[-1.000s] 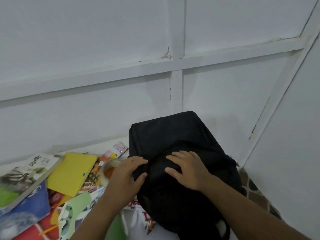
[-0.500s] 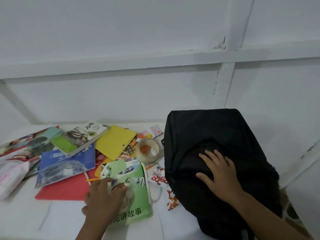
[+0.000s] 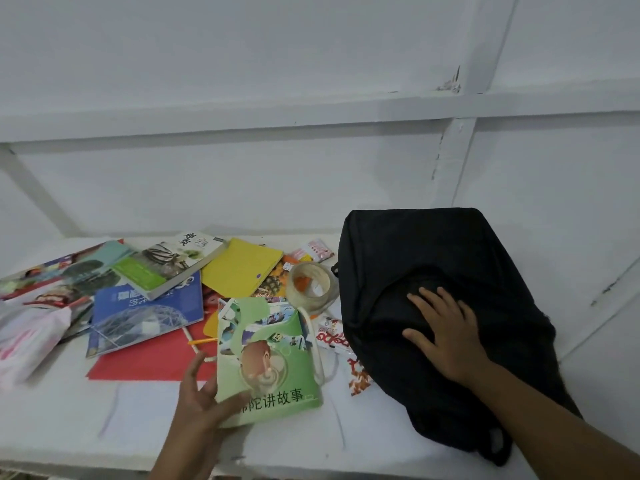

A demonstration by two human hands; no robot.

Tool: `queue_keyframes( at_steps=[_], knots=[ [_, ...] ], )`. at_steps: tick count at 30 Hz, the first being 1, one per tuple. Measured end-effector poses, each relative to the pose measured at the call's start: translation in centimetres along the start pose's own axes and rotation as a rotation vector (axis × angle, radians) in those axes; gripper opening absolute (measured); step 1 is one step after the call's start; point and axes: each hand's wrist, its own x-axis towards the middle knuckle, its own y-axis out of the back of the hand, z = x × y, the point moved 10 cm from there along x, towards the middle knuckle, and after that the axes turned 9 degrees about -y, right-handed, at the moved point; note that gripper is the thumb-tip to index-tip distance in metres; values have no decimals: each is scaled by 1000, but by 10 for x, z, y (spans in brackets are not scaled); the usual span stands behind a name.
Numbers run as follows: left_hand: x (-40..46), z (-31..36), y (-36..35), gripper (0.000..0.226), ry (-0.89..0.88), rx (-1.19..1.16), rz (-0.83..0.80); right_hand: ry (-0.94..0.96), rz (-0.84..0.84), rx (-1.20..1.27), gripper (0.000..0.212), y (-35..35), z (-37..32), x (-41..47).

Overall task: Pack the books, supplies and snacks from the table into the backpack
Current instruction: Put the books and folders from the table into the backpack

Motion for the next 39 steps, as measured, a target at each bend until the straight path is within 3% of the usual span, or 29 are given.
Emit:
queue_keyframes(
  at_steps=[3,5,8,10,12,15,19,22,24,25,27,29,32,36,39],
  knots=[
    [-9,-6,1,118,-2,96,-27,-28,-19,-28,80,-2,0,-1],
    [-11,0,18,97,-76,140,103,-50,-59,-55,82,-4,0,-2],
    [-19,11,40,49,-151,-7,349,-78,-83,-81,87,-3,-1,-1],
    [-23,16,37,30,-208,-24,387,-87,-94,-92,90,-1,-3,-3],
    [-23,20,21,36,-234,12,324,-88,-109,-95,92,-2,-4,-5],
    [-21,26,10,64,-302,91,305,-58,-160,-130,95,-1,-6,-3],
    [-33,72,4,35,-535,278,438,131,-269,-137,96,24,-12,12],
    [-43,99,-3,38,-604,258,512,246,-90,-77,79,70,-5,34],
    [-47,113,-13,34,-617,164,521,213,-32,-137,56,82,14,50],
    [-49,120,-22,37,-623,157,504,145,-98,-158,51,78,27,55],
    [-53,130,-48,54,-630,242,453,34,-301,-34,61,66,47,61],
    [-52,125,-78,63,-595,258,387,33,-416,155,64,63,47,64],
    [-45,95,-123,67,-476,47,265,139,-457,198,56,70,33,70],
    [-47,52,-178,63,-275,-169,162,190,-351,357,53,110,20,93],
    [-60,29,-206,60,-180,-51,72,252,-234,470,44,148,8,107]
  ],
)
